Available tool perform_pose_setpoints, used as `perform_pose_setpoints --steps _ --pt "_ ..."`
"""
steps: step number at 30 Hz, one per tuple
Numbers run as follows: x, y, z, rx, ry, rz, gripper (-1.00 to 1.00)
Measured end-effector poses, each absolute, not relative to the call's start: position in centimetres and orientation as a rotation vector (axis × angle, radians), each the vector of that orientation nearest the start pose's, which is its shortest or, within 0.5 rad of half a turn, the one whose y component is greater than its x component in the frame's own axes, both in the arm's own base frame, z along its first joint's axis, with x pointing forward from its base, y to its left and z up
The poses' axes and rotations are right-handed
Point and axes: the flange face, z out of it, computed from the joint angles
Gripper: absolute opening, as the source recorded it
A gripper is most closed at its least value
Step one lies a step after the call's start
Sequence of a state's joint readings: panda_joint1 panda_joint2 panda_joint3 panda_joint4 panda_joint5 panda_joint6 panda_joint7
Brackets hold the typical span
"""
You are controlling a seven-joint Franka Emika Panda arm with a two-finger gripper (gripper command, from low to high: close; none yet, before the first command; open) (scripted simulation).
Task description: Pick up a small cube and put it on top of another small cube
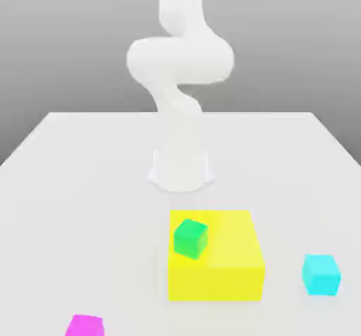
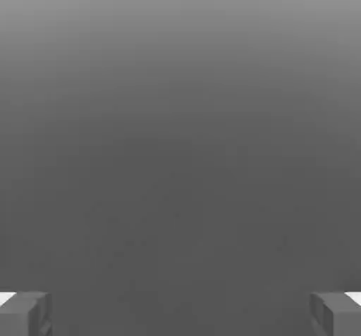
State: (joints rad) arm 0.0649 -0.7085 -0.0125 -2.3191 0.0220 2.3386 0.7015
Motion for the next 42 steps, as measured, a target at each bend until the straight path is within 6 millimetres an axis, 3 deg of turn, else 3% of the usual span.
perform_pose_setpoints --steps 6,12,16,20,25,30,31,37,42 --pt "44.1 8.1 56.7 -2.771 0.445 -0.713 0.0" --pt "46.1 15.2 45.3 -2.911 -0.007 -0.496 0.0" --pt "45.4 19.5 37.5 -2.962 -0.324 -0.352 0.0" --pt "42.6 24.2 29.8 -2.967 -0.689 -0.205 0.0" --pt "39.2 26.1 20.8 -2.945 -1.059 -0.031 0.0" --pt "38.5 26.4 14.3 -2.934 -1.124 -0.001 0.0" --pt "38.4 26.3 13.5 -2.933 -1.125 -0.001 -1.0" --pt "38.4 26.3 13.0 -2.934 -1.126 0.003 -1.0" --pt "38.5 26.4 17.7 -2.934 -1.128 0.001 -1.0"
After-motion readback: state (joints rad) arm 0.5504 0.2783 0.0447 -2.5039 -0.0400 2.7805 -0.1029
